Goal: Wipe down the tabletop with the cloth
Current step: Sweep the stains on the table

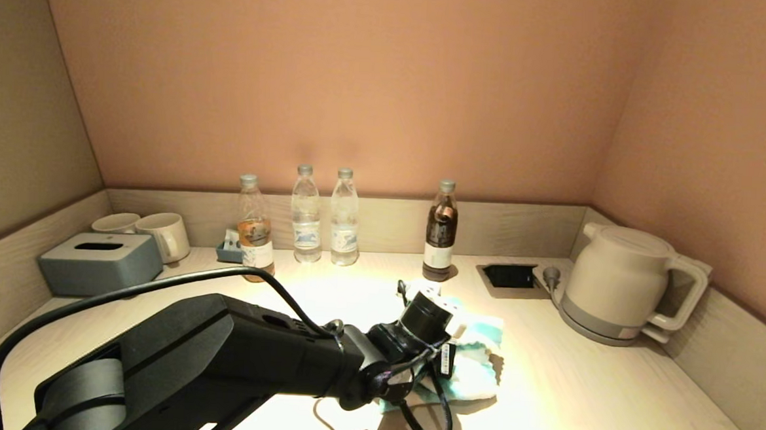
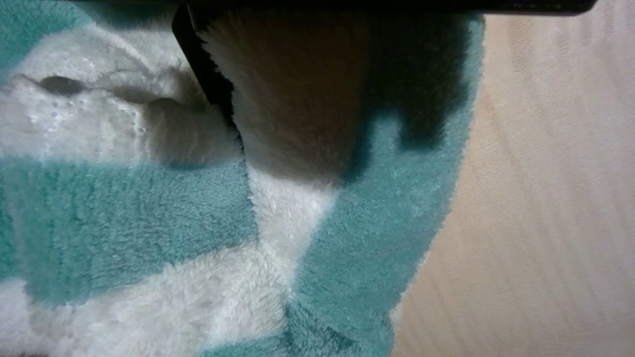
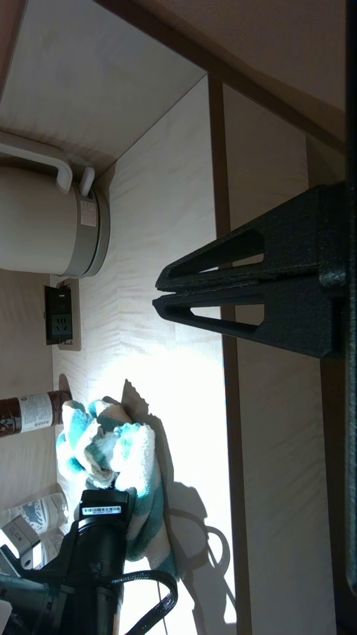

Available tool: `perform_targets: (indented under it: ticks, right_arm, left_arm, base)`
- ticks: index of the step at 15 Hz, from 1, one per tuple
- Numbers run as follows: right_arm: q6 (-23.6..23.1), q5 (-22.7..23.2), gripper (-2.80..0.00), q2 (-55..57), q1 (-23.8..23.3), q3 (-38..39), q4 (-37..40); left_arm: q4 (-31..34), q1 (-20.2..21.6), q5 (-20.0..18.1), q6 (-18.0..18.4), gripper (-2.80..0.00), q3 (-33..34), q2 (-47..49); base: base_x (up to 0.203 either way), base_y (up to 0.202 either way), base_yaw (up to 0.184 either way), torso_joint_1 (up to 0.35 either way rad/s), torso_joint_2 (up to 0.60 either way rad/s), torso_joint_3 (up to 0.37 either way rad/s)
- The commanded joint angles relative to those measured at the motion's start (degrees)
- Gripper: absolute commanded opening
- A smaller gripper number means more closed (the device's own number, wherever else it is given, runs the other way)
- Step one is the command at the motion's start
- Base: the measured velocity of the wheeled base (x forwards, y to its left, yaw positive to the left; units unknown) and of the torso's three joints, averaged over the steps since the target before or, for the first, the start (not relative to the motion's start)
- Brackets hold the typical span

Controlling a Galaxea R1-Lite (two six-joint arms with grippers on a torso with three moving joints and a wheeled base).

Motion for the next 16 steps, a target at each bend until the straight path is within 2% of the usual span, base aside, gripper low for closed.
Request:
perform_targets:
  ticks: [1, 4, 6, 8, 9, 12, 14, 16]
  right_arm:
    - [-0.01, -0.06, -2.8, 0.04, 0.04, 0.0, -0.04]
    - [-0.01, -0.06, -2.8, 0.04, 0.04, 0.0, -0.04]
    - [-0.01, 0.02, -2.8, 0.04, 0.04, 0.0, -0.04]
    - [-0.01, -0.06, -2.8, 0.04, 0.04, 0.0, -0.04]
    - [-0.01, -0.06, -2.8, 0.04, 0.04, 0.0, -0.04]
    - [-0.01, 0.02, -2.8, 0.04, 0.04, 0.0, -0.04]
    - [-0.01, 0.02, -2.8, 0.04, 0.04, 0.0, -0.04]
    - [-0.01, 0.02, -2.8, 0.04, 0.04, 0.0, -0.04]
  left_arm:
    - [0.38, 0.5, 0.06, 0.38, -2.8, -2.34, 2.88]
    - [2.71, 3.92, 1.27, 2.21, -2.8, -8.85, 5.32]
    - [2.79, 4.43, 1.67, 2.94, -2.8, -9.11, 5.46]
    - [2.21, 8.59, 2.53, 5.3, -2.8, -9.5, 5.45]
    - [2.15, 8.67, 2.6, 5.45, -2.8, -9.54, 5.43]
    - [1.22, 15.55, 2.6, 7.02, -2.8, -9.76, 5.43]
    - [0.42, 17.18, 2.6, 7.61, -2.8, -9.8, 5.6]
    - [0.0, 21.56, 2.6, 7.6, -2.8, -9.8, 5.28]
  base:
    - [0.0, 0.0, 0.0, 0.0, 0.0, 0.0]
    - [0.0, 0.0, 0.0, 0.0, 0.0, 0.0]
    - [0.0, 0.0, 0.0, 0.0, 0.0, 0.0]
    - [0.0, 0.0, 0.0, 0.0, 0.0, 0.0]
    - [0.0, 0.0, 0.0, 0.0, 0.0, 0.0]
    - [0.0, 0.0, 0.0, 0.0, 0.0, 0.0]
    - [0.0, 0.0, 0.0, 0.0, 0.0, 0.0]
    - [0.0, 0.0, 0.0, 0.0, 0.0, 0.0]
